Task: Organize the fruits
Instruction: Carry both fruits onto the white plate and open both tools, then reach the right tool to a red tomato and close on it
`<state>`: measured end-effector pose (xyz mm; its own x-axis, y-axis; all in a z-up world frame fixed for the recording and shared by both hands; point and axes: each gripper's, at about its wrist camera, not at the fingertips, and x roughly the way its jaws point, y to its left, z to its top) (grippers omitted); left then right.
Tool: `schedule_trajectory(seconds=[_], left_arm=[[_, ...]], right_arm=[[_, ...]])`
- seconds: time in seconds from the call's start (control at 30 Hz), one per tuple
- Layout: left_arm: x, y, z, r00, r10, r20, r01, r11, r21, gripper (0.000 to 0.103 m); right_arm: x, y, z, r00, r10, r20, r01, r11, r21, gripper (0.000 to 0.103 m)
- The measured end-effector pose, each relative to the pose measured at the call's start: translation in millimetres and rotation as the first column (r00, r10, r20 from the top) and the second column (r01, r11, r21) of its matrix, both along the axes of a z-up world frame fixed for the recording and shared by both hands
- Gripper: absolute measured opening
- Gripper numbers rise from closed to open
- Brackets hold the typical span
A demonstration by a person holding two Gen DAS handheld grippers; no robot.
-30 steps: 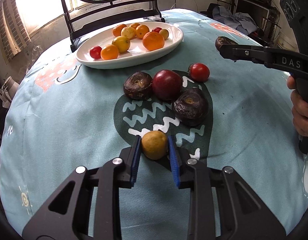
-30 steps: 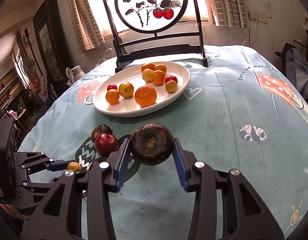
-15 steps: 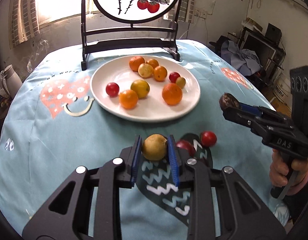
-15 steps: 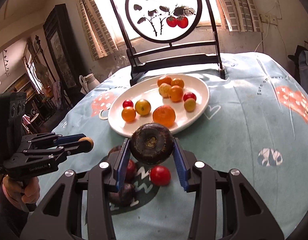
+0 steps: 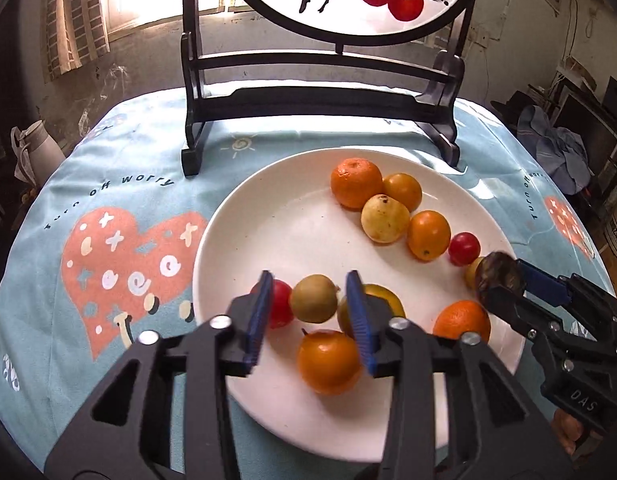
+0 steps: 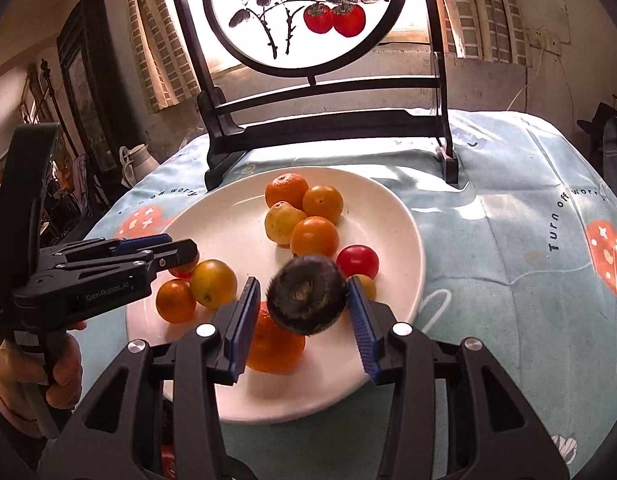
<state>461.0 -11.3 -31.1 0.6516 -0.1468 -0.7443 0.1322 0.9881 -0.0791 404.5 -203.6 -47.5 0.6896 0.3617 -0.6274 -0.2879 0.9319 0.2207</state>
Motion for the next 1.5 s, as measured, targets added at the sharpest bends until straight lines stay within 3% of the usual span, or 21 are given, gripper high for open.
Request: schedule_trajectory(seconds=[0.07, 0.2, 0.43, 0.63, 0.7, 0.83, 1.07, 1.5], left_arm=[[-10.0, 3.7, 6.6, 0.998, 0.031, 0.046, -0.031, 1.0, 0.005, 0.081], [-35.8, 6.8, 17.5, 0.999, 0.021, 0.045, -0.021, 1.0, 0.002, 0.088], [-110.0, 16.7, 30.5, 0.996, 0.05, 0.07, -0.049, 0.999, -0.009, 0.093], [-162.2, 38.8, 3.4, 0.988, 0.141, 0.065, -0.137, 0.989, -0.058, 0.098], [-164.3, 42.4, -8.2, 0.987, 0.159, 0.022, -0.158, 0.987, -0.037, 0.098], [-164.5, 45.9, -9.8, 0.981, 0.19, 0.037, -0.19, 0.982, 0.008, 0.098], [-166.2, 47.2, -6.9, 0.982, 0.185, 0.032, -0.185, 0.983, -0.006, 0.098], [-170.2, 49.2, 0.1, 0.982, 0.186, 0.043, -0.185, 0.982, -0.029, 0.098]], right_arm=[[-4.7, -2.1, 2.3, 1.0, -0.01, 0.003, 0.01, 1.0, 0.012, 0.051], [-22.5, -1.3, 13.3, 1.0, -0.004, 0.015, 0.004, 1.0, 0.009, 0.052], [-75.0, -8.1, 26.9, 0.999, -0.002, 0.032, 0.0, 0.998, 0.059, 0.053], [-111.1, -6.5, -3.7, 1.0, -0.012, -0.023, 0.012, 1.0, 0.003, 0.055], [-116.9, -6.1, -8.5, 0.999, -0.022, -0.039, 0.021, 0.999, -0.026, 0.055], [-119.4, -6.0, -10.3, 0.998, -0.006, -0.058, 0.005, 1.0, -0.021, 0.055], [-121.4, 8.0, -16.7, 0.997, 0.032, -0.072, -0.04, 0.993, -0.113, 0.054], [-114.5, 15.6, -36.8, 0.991, 0.044, -0.124, -0.065, 0.982, -0.176, 0.04]])
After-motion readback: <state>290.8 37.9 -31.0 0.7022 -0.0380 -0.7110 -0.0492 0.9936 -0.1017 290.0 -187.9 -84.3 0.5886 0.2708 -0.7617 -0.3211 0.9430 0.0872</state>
